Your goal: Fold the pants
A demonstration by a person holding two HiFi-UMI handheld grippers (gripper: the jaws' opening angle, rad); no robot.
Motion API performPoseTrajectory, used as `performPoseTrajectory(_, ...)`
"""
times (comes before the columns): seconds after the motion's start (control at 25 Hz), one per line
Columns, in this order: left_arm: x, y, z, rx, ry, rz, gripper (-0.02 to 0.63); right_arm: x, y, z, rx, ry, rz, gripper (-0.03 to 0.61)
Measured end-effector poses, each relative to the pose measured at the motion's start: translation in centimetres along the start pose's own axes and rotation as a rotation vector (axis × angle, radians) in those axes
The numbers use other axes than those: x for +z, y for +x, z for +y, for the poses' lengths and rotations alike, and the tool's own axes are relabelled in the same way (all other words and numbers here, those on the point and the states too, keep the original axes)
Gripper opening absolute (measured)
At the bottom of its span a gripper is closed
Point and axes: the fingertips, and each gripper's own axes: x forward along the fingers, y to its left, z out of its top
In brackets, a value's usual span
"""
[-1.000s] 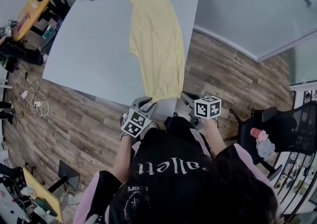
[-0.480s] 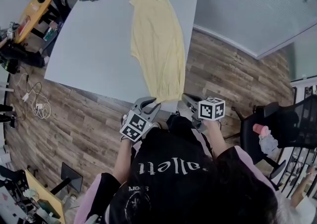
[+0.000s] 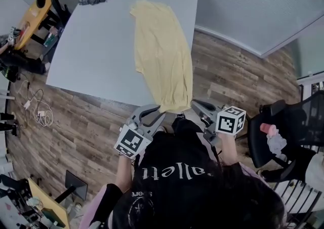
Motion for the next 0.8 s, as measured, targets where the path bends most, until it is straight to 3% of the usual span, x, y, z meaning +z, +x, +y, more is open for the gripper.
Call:
performPoseTrajectory(0.28,2.2,0.5,3.9,0.034,0.032,-0.044,0.1,3.8,1.1,0.2,0.035,0.028,-0.037,0.024)
performPoseTrajectory(0.64,6.7,2.8,14.5,0.129,0.16,-0.023,0.1,14.5,6.0,-0.7,0.166,-0.013,-0.091,0.024)
performPoseTrajectory(0.8,7.3,4.3,20.7,0.166,0.113,-0.025,0.1,19.3,9.4,-2.2,0.17,-0.046,-0.087,0.023)
